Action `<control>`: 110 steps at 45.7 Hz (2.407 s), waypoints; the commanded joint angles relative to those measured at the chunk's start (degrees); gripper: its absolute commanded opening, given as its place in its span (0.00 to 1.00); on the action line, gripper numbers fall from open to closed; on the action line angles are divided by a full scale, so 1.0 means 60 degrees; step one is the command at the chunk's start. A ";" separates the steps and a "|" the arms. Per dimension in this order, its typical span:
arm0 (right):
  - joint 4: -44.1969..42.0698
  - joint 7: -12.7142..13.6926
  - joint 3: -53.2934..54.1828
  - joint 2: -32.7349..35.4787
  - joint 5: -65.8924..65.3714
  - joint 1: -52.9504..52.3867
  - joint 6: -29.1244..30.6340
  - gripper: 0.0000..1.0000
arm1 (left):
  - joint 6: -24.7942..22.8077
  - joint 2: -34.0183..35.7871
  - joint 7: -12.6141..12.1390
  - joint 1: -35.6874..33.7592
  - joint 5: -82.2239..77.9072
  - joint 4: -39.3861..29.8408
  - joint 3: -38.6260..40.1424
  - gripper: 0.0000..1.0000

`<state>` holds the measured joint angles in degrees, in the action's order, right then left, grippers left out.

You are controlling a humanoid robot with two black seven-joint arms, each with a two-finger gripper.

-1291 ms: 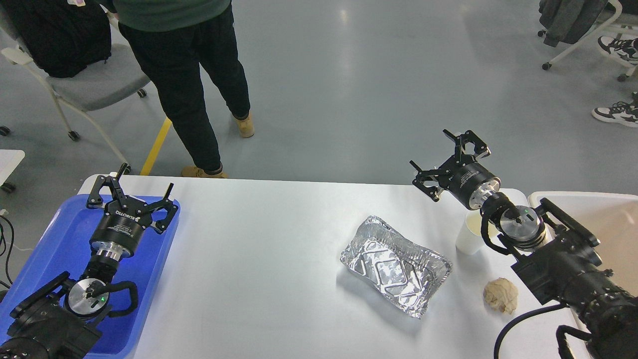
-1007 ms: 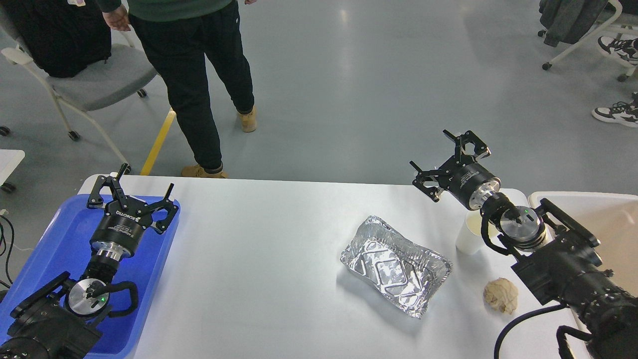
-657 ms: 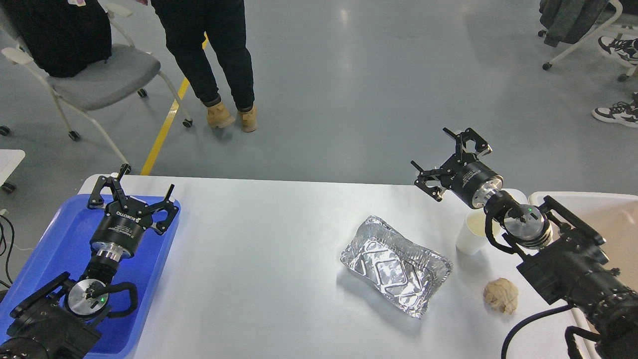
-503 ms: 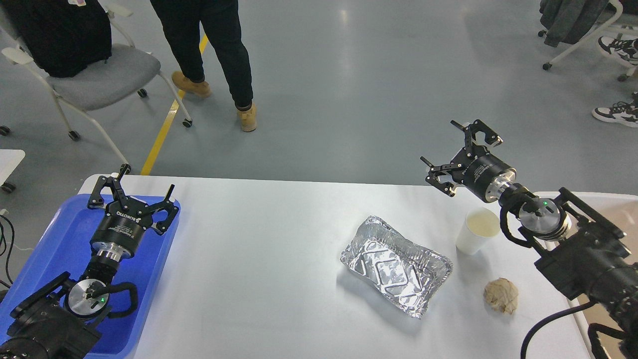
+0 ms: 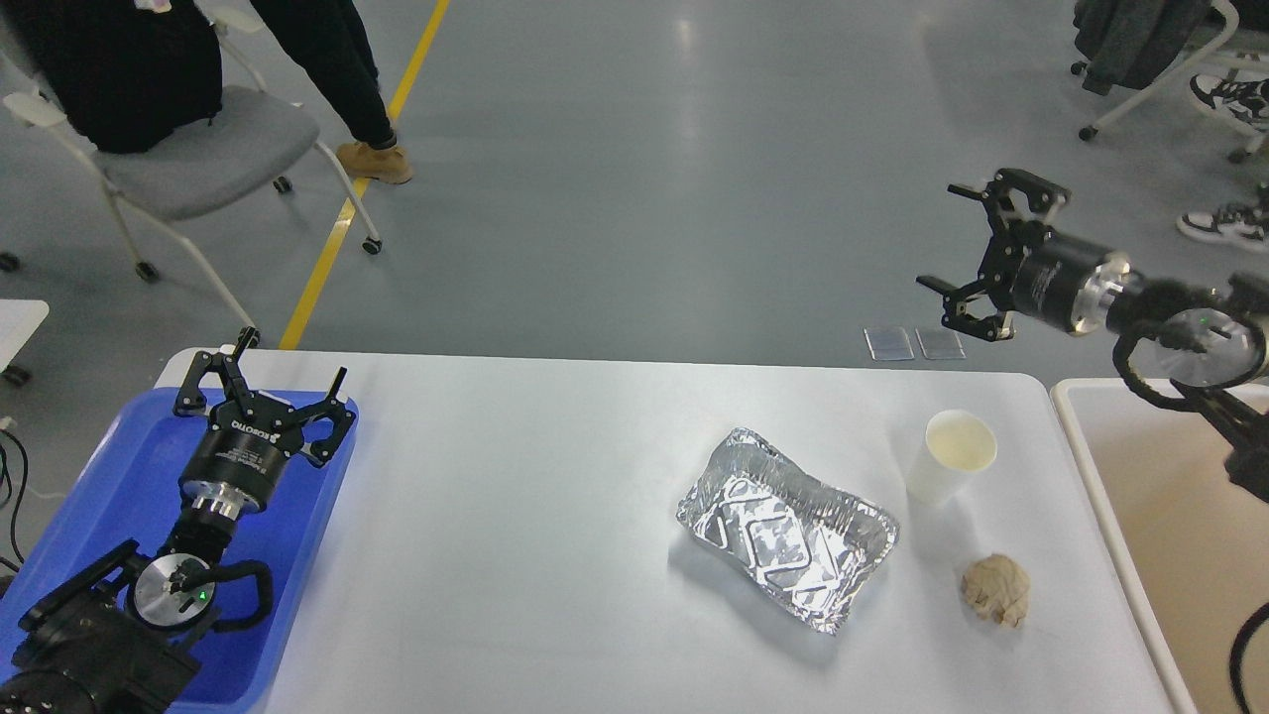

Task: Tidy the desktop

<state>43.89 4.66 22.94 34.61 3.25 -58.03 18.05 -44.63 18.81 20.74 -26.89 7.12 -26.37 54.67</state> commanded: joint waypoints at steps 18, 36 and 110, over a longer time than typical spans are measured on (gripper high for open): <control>0.4020 -0.0089 -1.2346 0.0970 -0.0379 -0.8461 0.0024 1.00 | -0.0003 0.0015 -0.0014 0.0000 0.0000 0.0000 0.0000 0.99; 0.7201 -0.0118 -1.5995 -0.0478 -0.3178 -1.2123 0.0331 1.00 | -0.0003 0.0029 -0.0014 0.0014 0.0000 0.0000 0.0029 0.99; 0.6162 -0.0103 -1.4824 -0.1579 -0.4992 -1.2975 0.4492 1.00 | -0.0003 -0.0015 0.0000 0.0014 0.0000 0.0000 0.0117 0.99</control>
<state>84.94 4.03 -66.35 24.28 -20.56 -139.50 44.93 -44.65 18.77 20.68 -26.77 7.12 -26.37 55.37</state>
